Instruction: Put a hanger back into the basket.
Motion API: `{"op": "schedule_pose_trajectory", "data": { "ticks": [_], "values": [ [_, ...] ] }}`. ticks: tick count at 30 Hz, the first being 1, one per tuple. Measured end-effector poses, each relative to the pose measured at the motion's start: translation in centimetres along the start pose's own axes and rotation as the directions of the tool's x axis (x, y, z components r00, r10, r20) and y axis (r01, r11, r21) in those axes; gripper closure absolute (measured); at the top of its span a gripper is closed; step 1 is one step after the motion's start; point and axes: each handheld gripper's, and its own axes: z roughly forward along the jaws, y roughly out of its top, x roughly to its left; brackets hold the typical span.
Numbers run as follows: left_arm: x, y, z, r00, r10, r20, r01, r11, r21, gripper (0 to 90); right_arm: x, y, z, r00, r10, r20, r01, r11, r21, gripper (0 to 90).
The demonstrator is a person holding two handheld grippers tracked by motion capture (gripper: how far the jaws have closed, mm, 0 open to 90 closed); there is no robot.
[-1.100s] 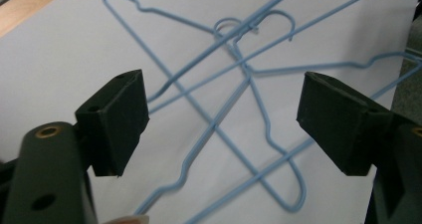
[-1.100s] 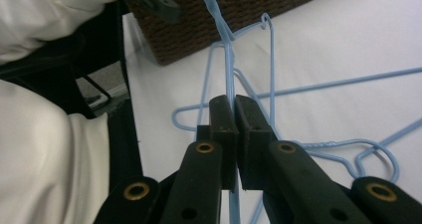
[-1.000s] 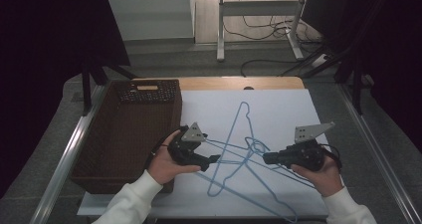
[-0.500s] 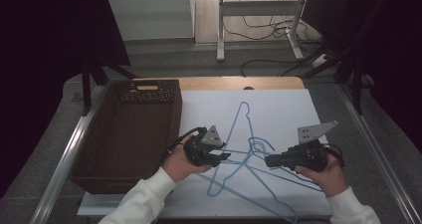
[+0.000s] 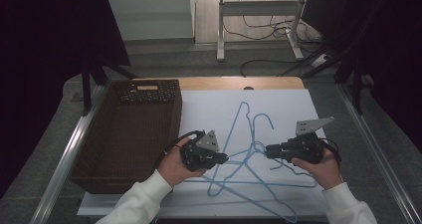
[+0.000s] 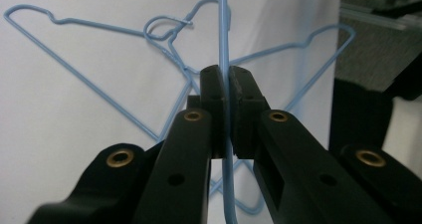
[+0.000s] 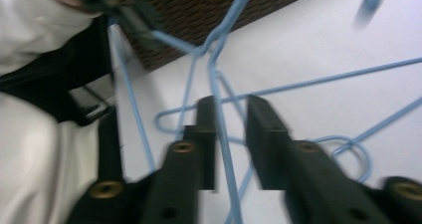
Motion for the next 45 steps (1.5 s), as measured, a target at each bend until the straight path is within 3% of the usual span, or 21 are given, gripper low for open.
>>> {"op": "schedule_pose_trajectory", "data": {
  "ticks": [3,7,13,15,21,24,25,28,29,31,33,36,37,45],
  "values": [
    [0.1,-0.5,-0.7,0.9997,-0.022,-0.010,0.022,0.9995,-0.021,87.0,0.1,0.0,-0.3,0.9984,0.006,0.057,-0.003,0.999,-0.046,53.9],
    [0.2,-1.1,-2.0,0.9985,-0.052,-0.013,0.051,0.9966,-0.064,87.0,0.3,-0.2,-1.2,0.9855,0.024,0.168,-0.003,0.993,-0.119,34.5],
    [0.0,-1.7,-4.2,0.9964,-0.081,-0.028,0.076,0.9880,-0.135,87.0,0.4,-1.2,-1.9,0.9657,0.079,0.247,-0.038,0.985,-0.168,20.7],
    [0.0,-1.8,-4.6,0.9959,-0.083,-0.034,0.078,0.9864,-0.145,87.0,0.3,-1.4,-1.9,0.9627,0.087,0.256,-0.044,0.985,-0.169,18.9],
    [0.5,-2.7,-6.9,0.9891,-0.130,-0.070,0.113,0.9717,-0.208,87.0,0.2,-2.0,-1.7,0.9506,0.102,0.293,-0.054,0.985,-0.166,15.4],
    [0.8,-3.1,-7.5,0.9858,-0.149,-0.077,0.128,0.9657,-0.226,87.0,0.2,-2.2,-1.5,0.9501,0.106,0.294,-0.061,0.985,-0.159,15.4],
    [1.0,-3.6,-8.1,0.9817,-0.169,-0.087,0.143,0.9576,-0.250,87.0,0.1,-2.4,-1.1,0.9509,0.104,0.291,-0.064,0.988,-0.143,15.1],
    [1.3,-4.3,-9.2,0.9762,-0.191,-0.103,0.156,0.9471,-0.281,87.0,0.1,-2.6,-0.6,0.9510,0.094,0.294,-0.061,0.991,-0.122,15.0],
    [1.3,-4.3,-9.2,0.9762,-0.191,-0.103,0.156,0.9471,-0.281,87.0,0.1,-2.6,-0.5,0.9514,0.095,0.293,-0.063,0.991,-0.118,15.0],
    [1.6,-4.9,-10.3,0.9704,-0.214,-0.111,0.173,0.9380,-0.301,87.0,0.1,-2.6,-0.4,0.9501,0.094,0.298,-0.063,0.992,-0.110,14.9],
    [1.7,-5.2,-10.7,0.9687,-0.220,-0.115,0.176,0.9353,-0.307,87.0,0.0,-2.7,-0.3,0.9501,0.095,0.297,-0.065,0.992,-0.107,14.8],
    [2.1,-6.1,-12.0,0.9604,-0.250,-0.124,0.197,0.9225,-0.332,87.0,-0.1,-2.8,-0.2,0.9468,0.095,0.307,-0.068,0.993,-0.096,14.6],
    [2.1,-6.1,-12.0,0.9604,-0.250,-0.124,0.197,0.9225,-0.332,87.0,-0.1,-2.9,-0.2,0.9462,0.095,0.309,-0.069,0.993,-0.094,14.5],
    [3.0,-8.4,-14.3,0.9344,-0.313,-0.170,0.232,0.8965,-0.378,87.0,-0.2,-3.1,0.2,0.9444,0.092,0.315,-0.072,0.995,-0.075,14.3]
  ]
}}
